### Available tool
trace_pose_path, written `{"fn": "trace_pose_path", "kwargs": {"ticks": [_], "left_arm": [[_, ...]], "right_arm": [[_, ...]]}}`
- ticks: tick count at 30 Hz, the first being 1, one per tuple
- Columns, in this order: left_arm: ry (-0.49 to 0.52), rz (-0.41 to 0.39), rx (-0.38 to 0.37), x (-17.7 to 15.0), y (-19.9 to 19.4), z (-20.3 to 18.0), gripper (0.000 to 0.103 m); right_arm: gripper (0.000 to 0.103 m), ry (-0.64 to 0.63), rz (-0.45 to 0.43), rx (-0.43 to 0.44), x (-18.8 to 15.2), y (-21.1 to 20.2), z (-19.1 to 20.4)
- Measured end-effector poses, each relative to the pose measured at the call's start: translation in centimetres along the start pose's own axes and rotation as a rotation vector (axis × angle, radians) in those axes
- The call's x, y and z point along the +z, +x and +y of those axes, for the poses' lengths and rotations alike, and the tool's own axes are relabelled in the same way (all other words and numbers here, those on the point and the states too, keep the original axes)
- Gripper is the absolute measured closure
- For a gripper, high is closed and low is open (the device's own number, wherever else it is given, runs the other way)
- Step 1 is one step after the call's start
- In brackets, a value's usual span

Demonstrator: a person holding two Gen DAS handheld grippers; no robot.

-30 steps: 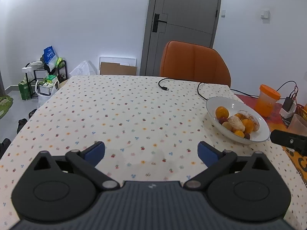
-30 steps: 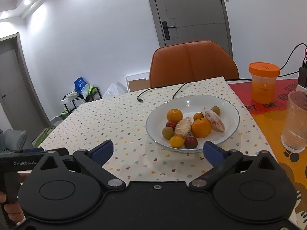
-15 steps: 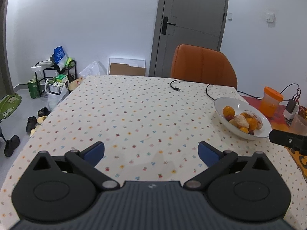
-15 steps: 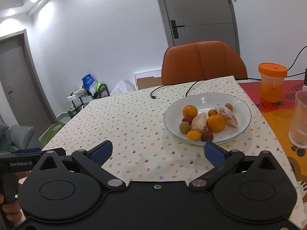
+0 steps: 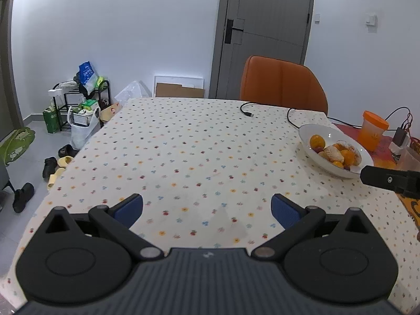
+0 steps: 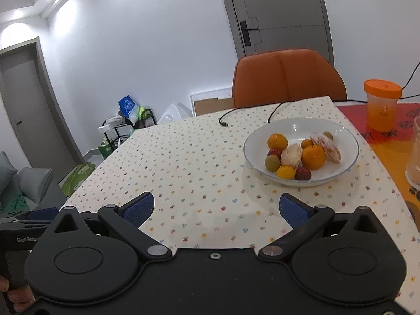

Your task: Organize fruits

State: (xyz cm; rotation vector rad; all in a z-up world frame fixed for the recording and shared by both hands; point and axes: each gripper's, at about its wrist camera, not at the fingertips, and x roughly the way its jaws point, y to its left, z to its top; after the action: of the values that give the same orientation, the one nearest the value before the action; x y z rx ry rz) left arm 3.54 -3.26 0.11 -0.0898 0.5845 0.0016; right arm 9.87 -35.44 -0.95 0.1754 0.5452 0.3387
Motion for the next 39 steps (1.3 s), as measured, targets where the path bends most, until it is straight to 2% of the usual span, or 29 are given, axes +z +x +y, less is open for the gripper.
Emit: {"fn": "trace_pose_path", "kwargs": {"ticks": [13,39], "left_arm": [[-0.009,0.002,0.021,0.2,-0.9,1.4,0.0],[-0.014,0.0,0.02,0.2,-1.1,1.6,0.0]], "right_arm": [[0.0,-0.039,0.017,0.007,-0.6,-0.1,1.5],[0.0,-0.076,0.036,0.005,-1.0,-0.2,1.6]]}}
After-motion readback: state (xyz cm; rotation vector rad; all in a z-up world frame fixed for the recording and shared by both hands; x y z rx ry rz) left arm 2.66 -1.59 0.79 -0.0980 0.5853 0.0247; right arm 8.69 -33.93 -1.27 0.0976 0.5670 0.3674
